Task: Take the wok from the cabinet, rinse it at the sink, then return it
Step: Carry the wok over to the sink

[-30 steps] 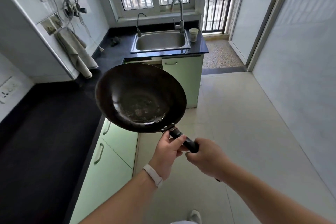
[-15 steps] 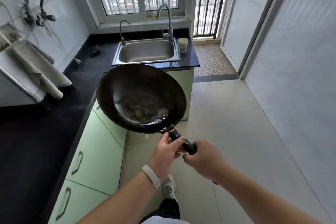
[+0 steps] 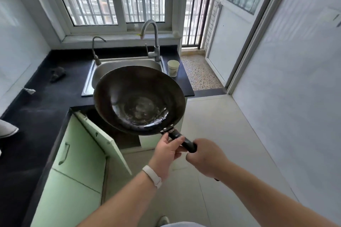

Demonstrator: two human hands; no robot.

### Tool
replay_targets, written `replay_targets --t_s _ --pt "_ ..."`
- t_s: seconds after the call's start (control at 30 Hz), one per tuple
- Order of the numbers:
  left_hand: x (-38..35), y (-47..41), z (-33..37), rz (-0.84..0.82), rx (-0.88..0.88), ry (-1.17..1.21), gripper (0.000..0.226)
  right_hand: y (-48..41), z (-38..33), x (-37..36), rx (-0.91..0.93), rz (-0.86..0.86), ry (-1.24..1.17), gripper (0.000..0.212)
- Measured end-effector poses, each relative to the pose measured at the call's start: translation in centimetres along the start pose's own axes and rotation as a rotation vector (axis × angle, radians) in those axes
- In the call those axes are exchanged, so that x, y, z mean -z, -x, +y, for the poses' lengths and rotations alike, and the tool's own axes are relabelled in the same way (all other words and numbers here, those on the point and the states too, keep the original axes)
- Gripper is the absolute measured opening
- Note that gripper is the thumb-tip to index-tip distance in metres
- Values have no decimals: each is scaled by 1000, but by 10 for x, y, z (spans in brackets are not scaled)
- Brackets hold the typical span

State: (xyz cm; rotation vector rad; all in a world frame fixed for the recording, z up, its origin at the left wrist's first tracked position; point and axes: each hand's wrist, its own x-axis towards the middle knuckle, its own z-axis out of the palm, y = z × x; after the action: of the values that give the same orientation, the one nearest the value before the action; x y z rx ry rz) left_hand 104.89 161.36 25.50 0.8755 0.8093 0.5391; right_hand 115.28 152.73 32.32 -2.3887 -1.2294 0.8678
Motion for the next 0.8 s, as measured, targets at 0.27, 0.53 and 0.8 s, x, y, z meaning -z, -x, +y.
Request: replay_targets --t_s 0.27,0.53,0.8 --pt "3 -78 39 -12 -31 -28 16 -81 -12 21 28 55 -18 21" --pt "-3 -163 60 111 -19 -73 30 -186 -4 48 104 -39 -47 20" --pt "-29 -255 86 279 33 -65 18 -303 6 95 198 -184 28 18"
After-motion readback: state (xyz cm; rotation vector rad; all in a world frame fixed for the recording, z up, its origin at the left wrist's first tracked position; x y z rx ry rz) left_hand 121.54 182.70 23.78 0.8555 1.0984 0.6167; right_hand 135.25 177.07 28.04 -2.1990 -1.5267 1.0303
